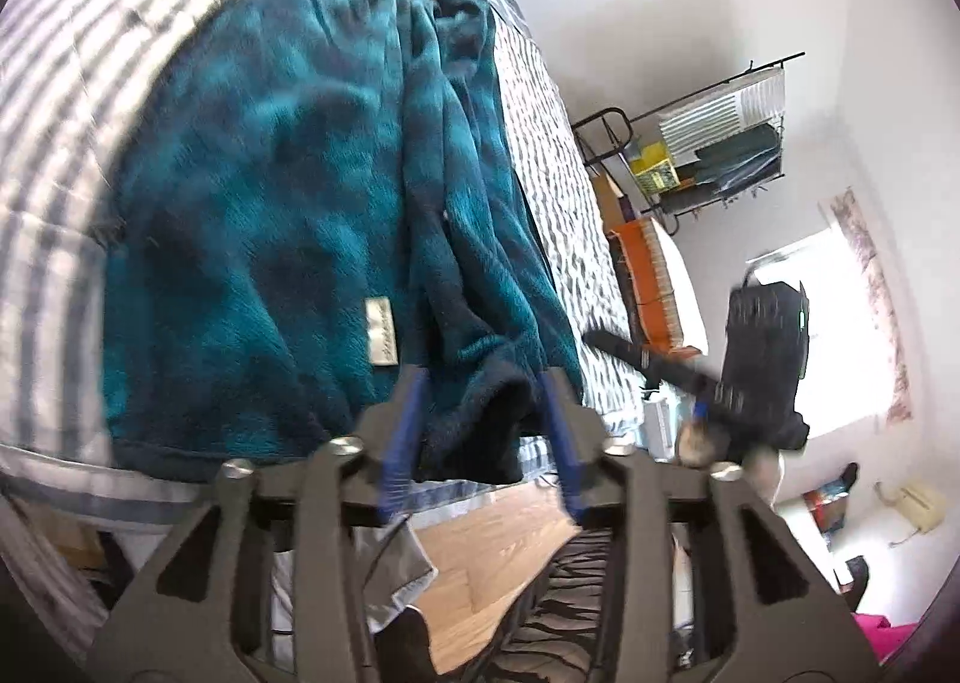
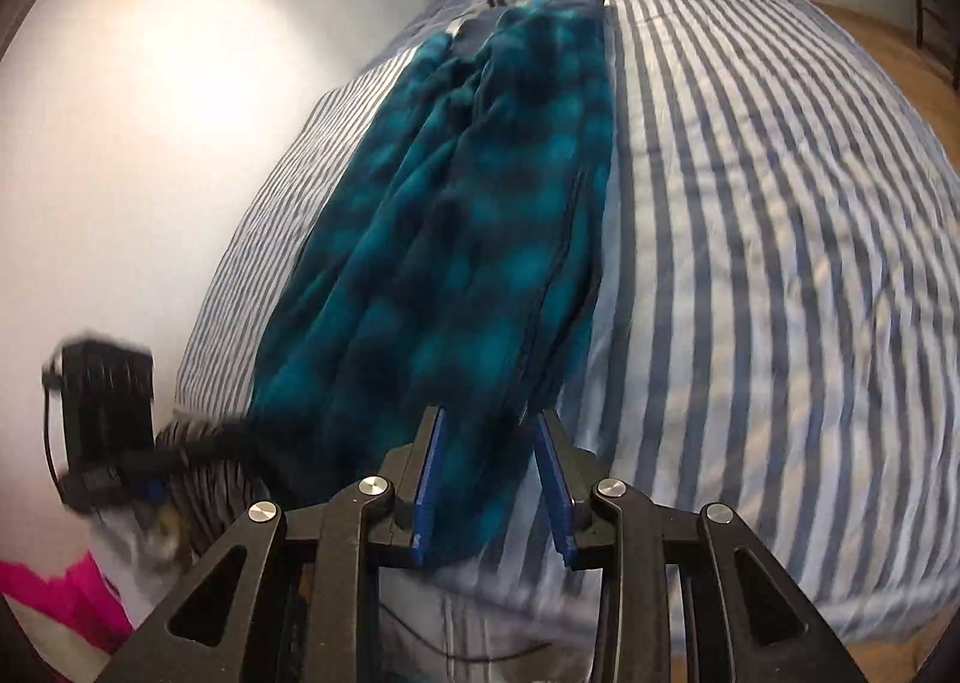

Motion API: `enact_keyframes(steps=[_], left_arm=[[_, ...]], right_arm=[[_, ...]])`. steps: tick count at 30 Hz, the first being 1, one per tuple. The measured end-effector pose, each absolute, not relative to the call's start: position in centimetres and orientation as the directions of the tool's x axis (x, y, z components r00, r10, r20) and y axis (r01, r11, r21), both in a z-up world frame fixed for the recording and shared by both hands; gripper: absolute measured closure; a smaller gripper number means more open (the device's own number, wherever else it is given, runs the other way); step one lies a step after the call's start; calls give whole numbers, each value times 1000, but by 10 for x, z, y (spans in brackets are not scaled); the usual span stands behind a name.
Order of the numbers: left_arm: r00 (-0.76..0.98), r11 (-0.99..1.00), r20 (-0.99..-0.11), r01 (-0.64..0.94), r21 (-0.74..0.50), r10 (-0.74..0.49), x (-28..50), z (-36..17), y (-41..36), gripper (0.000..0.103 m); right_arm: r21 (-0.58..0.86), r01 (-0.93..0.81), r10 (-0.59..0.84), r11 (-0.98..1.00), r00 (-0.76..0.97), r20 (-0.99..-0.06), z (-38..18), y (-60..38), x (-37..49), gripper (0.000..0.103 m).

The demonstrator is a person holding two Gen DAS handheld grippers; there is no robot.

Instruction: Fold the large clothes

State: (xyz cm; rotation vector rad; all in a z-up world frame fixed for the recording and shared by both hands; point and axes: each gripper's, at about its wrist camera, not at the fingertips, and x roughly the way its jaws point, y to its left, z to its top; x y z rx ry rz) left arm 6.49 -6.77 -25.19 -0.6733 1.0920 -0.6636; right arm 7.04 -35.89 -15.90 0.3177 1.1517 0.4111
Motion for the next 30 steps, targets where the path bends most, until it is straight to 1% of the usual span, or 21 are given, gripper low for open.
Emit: enact_keyframes(steps=[2, 6, 9, 10, 11, 12, 13, 14, 15, 17, 21, 24, 25, 27, 28, 30], left_arm=[[325, 653, -587, 150, -742, -742, 69, -246, -66, 46], [283, 684, -635, 128, -718, -719, 89, -248, -76, 44], [207, 700, -673, 108, -705, -710, 109, -261, -94, 43], [185, 713, -690, 114, -692, -700, 113, -263, -101, 43], [172, 727, -707, 124, -676, -686, 116, -264, -108, 44], [153, 734, -718, 147, -663, -679, 119, -263, -117, 45], [138, 736, -724, 181, -652, -676, 121, -262, -126, 54], [129, 742, -733, 197, -641, -668, 123, -262, -133, 90], [111, 736, -731, 205, -646, -673, 125, -261, -139, 93], [101, 695, -691, 200, -690, -715, 127, -254, -145, 93], [105, 570, -560, 162, -806, -822, 139, -230, -153, 93], [116, 524, -511, 176, -833, -852, 143, -213, -161, 93], [116, 513, -499, 175, -841, -859, 144, -211, -162, 93], [119, 505, -491, 175, -845, -863, 144, -209, -163, 93], [121, 494, -479, 167, -853, -869, 143, -210, -161, 93], [126, 472, -456, 154, -868, -881, 140, -216, -153, 94]], right_arm=[[450, -162, 477, 878, 347, -807, -161, -355, 59, 70], [445, -172, 477, 879, 362, -801, -160, -353, 43, 70], [457, -186, 493, 870, 369, -788, -156, -353, 27, 70], [454, -197, 495, 869, 371, -786, -154, -353, 21, 66], [448, -205, 493, 870, 375, -785, -152, -353, 16, 57], [436, -217, 487, 873, 383, -785, -150, -352, 10, 51], [421, -228, 479, 878, 394, -785, -147, -352, 2, 38], [408, -236, 471, 882, 405, -783, -145, -351, -6, 29], [400, -245, 468, 883, 417, -779, -144, -350, -10, 28], [381, -262, 461, 886, 429, -777, -144, -343, -15, 27], [331, -315, 447, 890, 450, -774, -147, -320, -17, 24], [279, -315, 407, 907, 487, -773, -151, -306, -6, 24], [273, -306, 397, 912, 498, -771, -153, -304, -1, 26], [245, -272, 356, 930, 514, -780, -158, -301, 11, 58], [196, -245, 298, 950, 508, -808, -163, -300, 18, 85], [153, -199, 235, 968, 508, -829, -163, -304, 21, 89]])
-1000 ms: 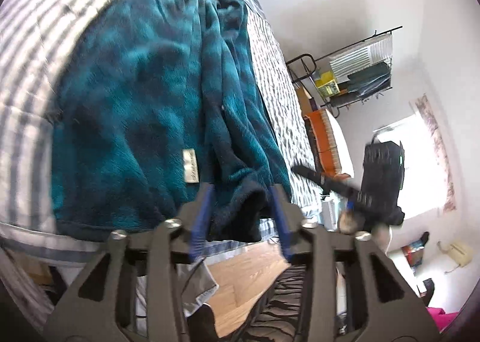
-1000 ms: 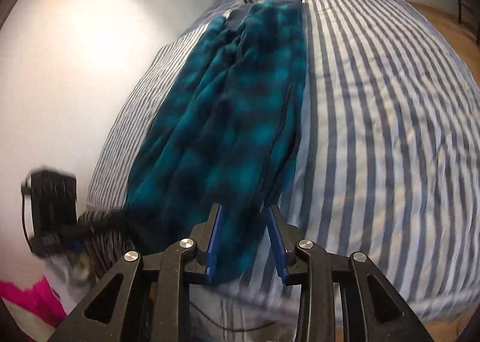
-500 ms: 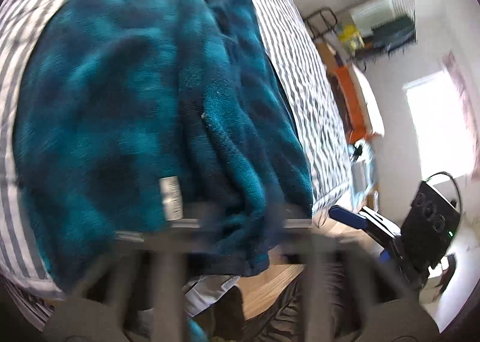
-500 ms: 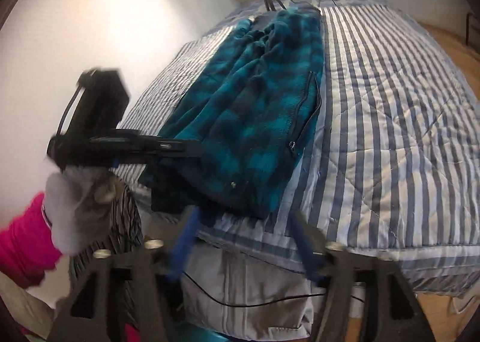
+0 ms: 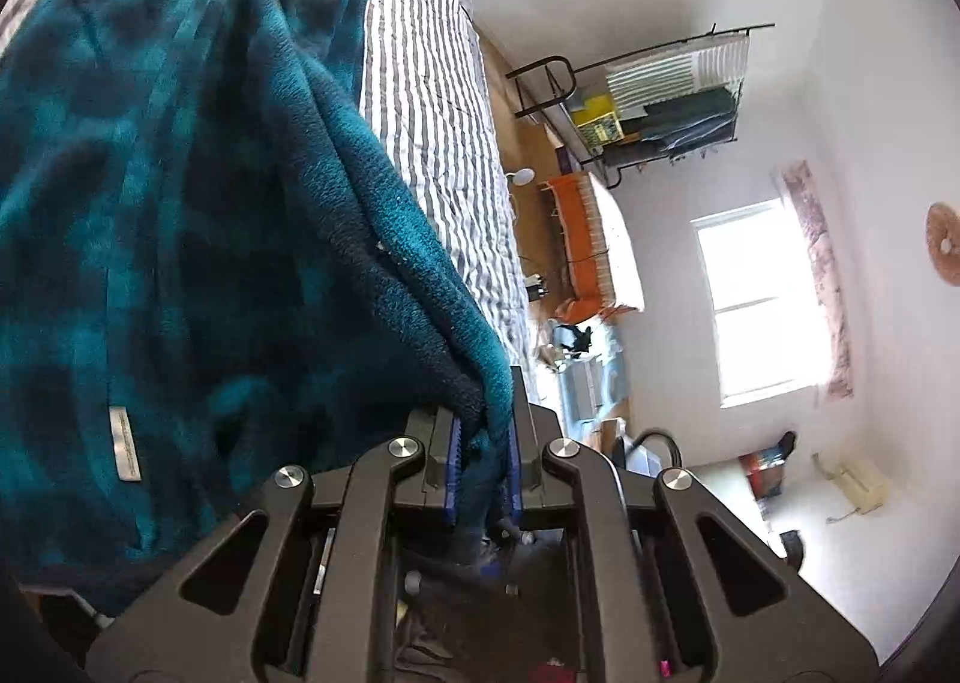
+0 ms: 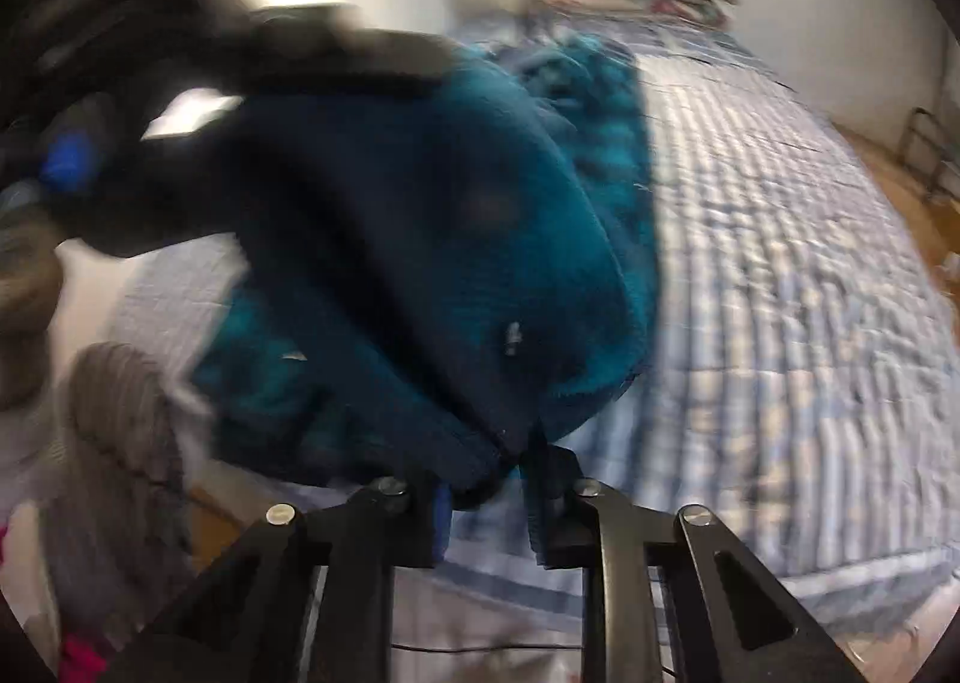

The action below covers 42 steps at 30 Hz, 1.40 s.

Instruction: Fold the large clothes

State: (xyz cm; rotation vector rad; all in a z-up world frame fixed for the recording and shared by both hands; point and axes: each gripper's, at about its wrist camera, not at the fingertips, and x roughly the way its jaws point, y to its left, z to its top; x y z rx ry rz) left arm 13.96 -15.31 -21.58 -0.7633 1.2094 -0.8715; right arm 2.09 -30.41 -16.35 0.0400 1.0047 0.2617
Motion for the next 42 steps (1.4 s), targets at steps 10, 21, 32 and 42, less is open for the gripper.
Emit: enact_keyframes(steps=[10, 21, 32, 42], left_arm=[[123, 670, -658, 125, -732, -743, 116, -303, -133, 94], [189, 664, -640, 300, -684, -745, 76, -240, -112, 79], [348, 719, -630, 351, -599, -695, 85, -208, -96, 79], [509, 798, -616, 353, -488, -601, 122, -197, -73, 73]], right_arm=[[41, -230, 142, 972, 445, -884, -184, -307, -7, 88], [260, -428, 453, 866, 447, -772, -113, -343, -40, 75], [322, -374, 490, 870, 573, -657, -77, -359, 99, 77], [348, -287, 450, 892, 515, -730, -117, -338, 279, 87]])
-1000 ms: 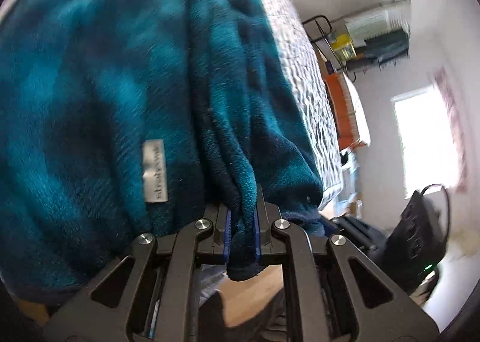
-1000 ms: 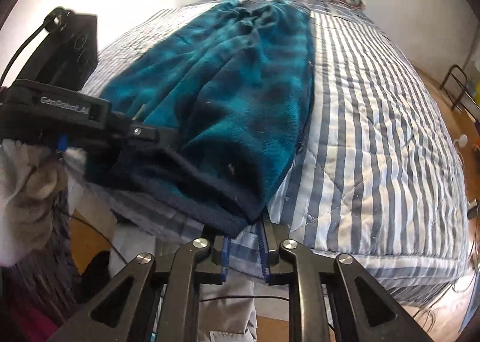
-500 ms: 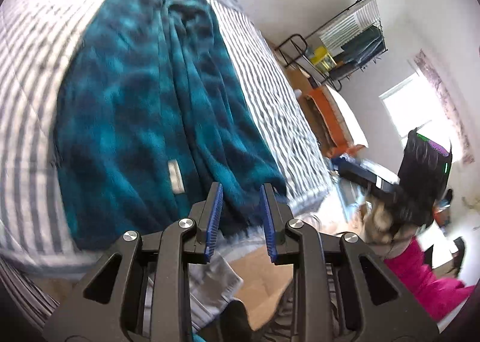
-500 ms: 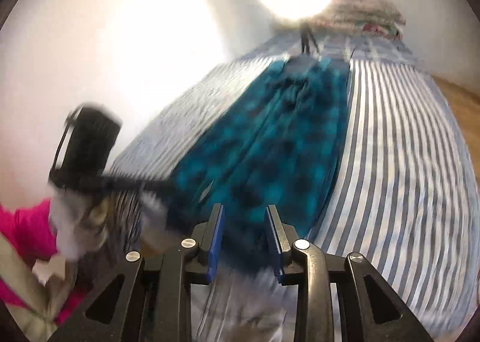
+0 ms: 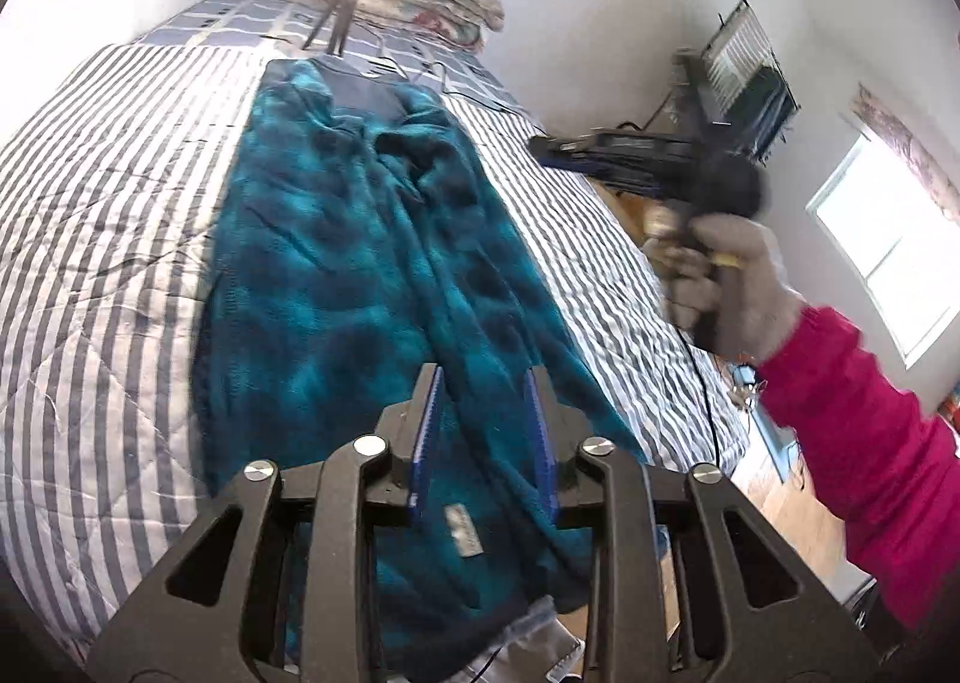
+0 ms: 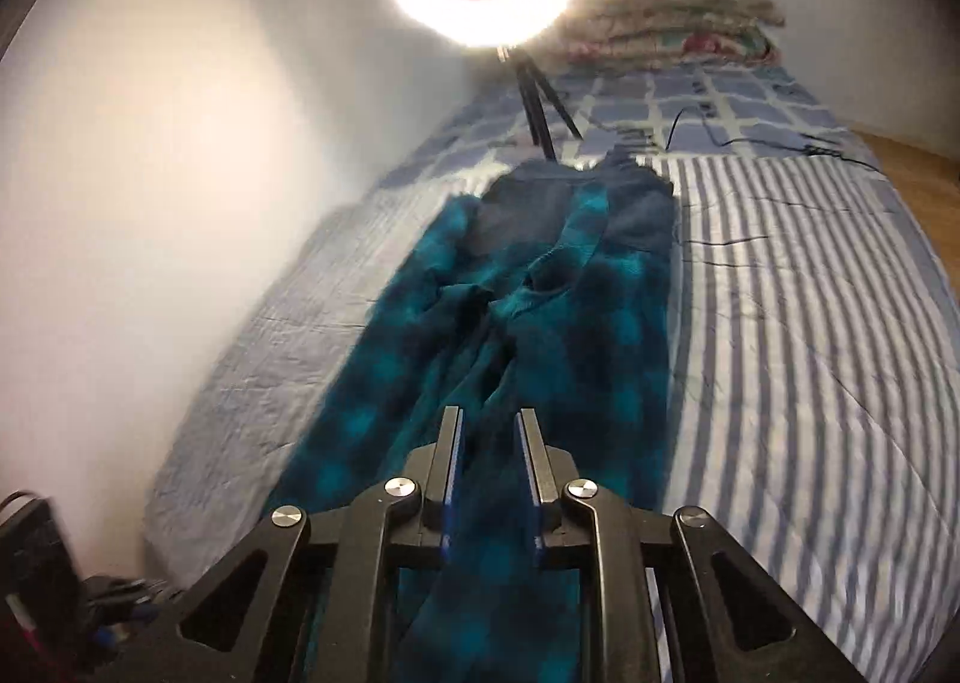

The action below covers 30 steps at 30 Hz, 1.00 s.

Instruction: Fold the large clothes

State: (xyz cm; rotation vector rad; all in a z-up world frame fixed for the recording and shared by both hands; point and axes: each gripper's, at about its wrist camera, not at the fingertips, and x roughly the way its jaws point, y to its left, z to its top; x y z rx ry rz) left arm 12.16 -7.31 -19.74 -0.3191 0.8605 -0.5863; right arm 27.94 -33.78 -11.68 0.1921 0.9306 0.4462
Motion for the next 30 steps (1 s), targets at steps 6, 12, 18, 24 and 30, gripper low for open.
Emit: enact_keyframes(steps=[6, 12, 18, 24, 30], left_arm=[[477, 798, -643, 297, -524, -599, 131, -216, -52, 72], [472, 808, -663, 237, -540, -582, 130, -229, -40, 71], [493, 813, -667, 164, -559, -558, 123, -228, -25, 71], [499, 829, -679, 171, -532, -538, 113, -227, -20, 70], [424, 823, -713, 173, -542, -558, 104, -250, -34, 70]], right_arm=[[268, -240, 353, 933, 465, -812, -180, -315, 364, 87], [271, -205, 337, 940, 454, -825, -216, -307, 394, 89], [323, -214, 387, 922, 442, -810, -173, -324, 360, 81], [365, -317, 470, 875, 383, -795, -138, -344, 246, 81], [387, -372, 496, 844, 264, -827, -172, -328, 131, 81]])
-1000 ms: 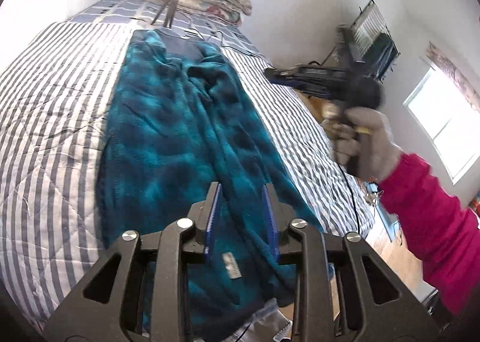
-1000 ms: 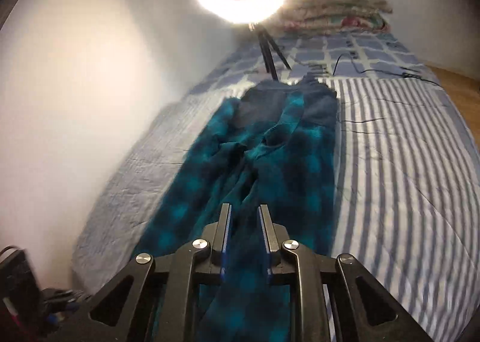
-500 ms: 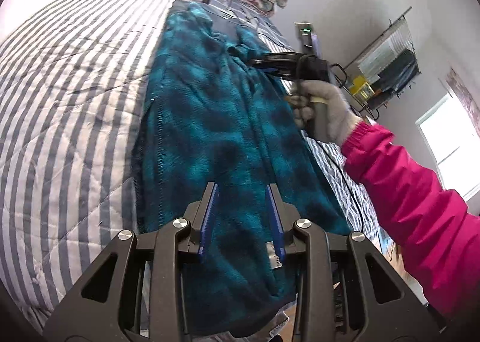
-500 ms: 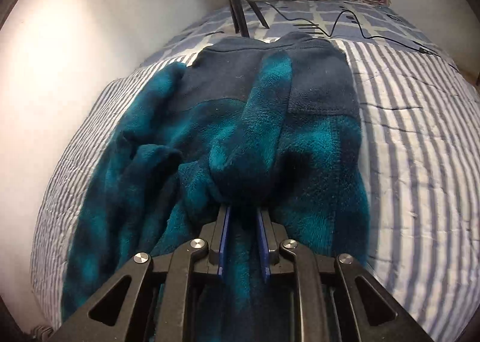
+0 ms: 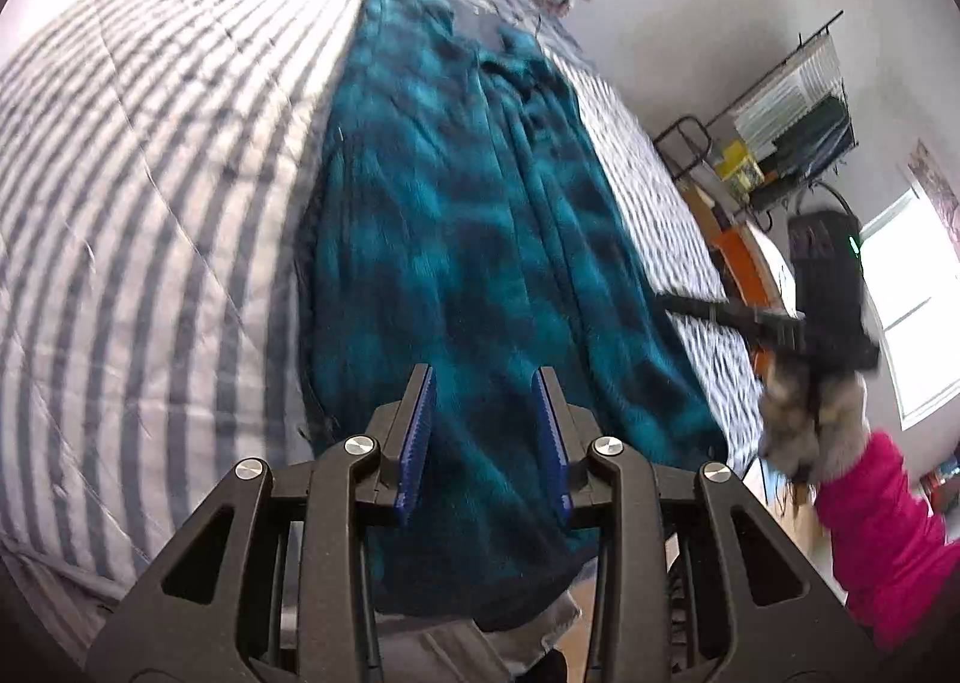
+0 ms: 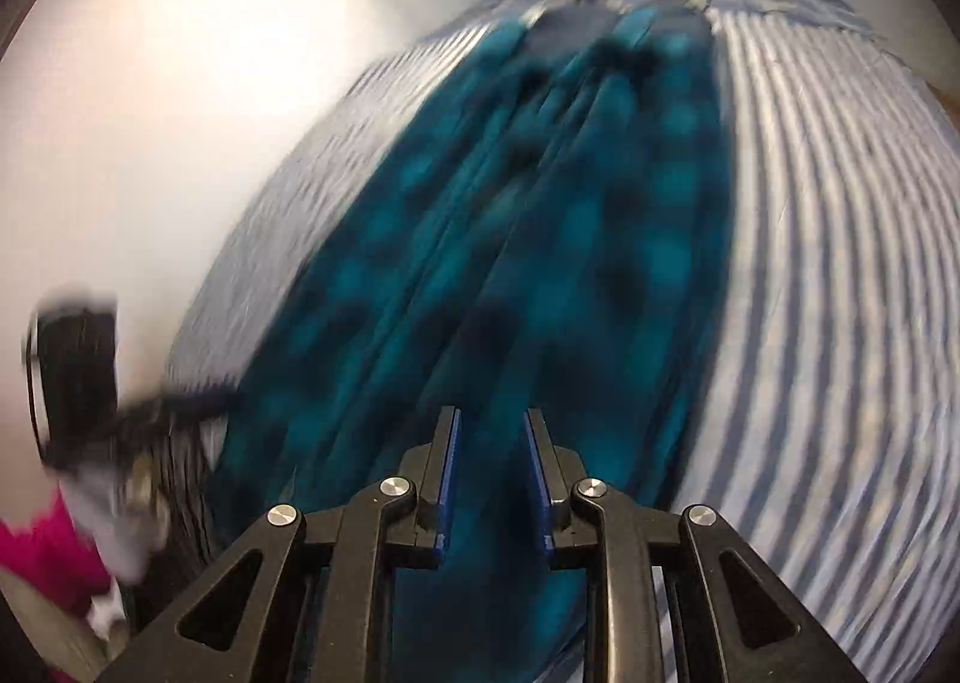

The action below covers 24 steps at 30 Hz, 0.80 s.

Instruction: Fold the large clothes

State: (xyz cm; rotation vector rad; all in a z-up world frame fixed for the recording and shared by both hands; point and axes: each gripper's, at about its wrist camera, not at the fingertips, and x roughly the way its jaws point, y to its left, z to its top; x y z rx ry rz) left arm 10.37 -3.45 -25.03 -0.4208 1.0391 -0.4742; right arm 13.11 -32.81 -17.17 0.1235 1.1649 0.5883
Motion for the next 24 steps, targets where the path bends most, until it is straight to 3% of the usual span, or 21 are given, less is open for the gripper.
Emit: enact_keyframes(steps=[5, 7, 9, 10, 12, 14, 21, 24], left_arm=[[377, 855, -768, 212, -472, -518, 90, -270, -53, 70], [373, 861, -776, 213, -462, -509, 83, -273, -53, 70], [382, 853, -763, 207, -479, -521, 77, -265, -46, 70], [397, 850, -753, 198, -488, -525, 73, -259, -39, 69], [435, 844, -730, 175, -506, -528, 68, -248, -22, 43], [471, 838, -711, 131, -530, -523, 66, -244, -4, 28], [378, 702, -669, -65, -709, -640, 85, -288, 31, 28], [323, 630, -618, -82, -772, -716, 86, -305, 25, 28]], right_arm=[[160, -512, 331, 844, 261, -907, -204, -280, 71, 80], [153, -494, 319, 856, 273, -908, -197, -280, 69, 80], [218, -448, 368, 867, 282, -886, -182, -293, 69, 73], [231, -433, 382, 871, 303, -873, -175, -299, 66, 61], [229, -402, 384, 886, 363, -849, -157, -315, 57, 44], [263, -374, 405, 889, 379, -832, -149, -331, 50, 29], [494, -185, 527, 850, 300, -795, -184, -377, 39, 29], [624, -126, 634, 771, 239, -735, -208, -378, 43, 35]])
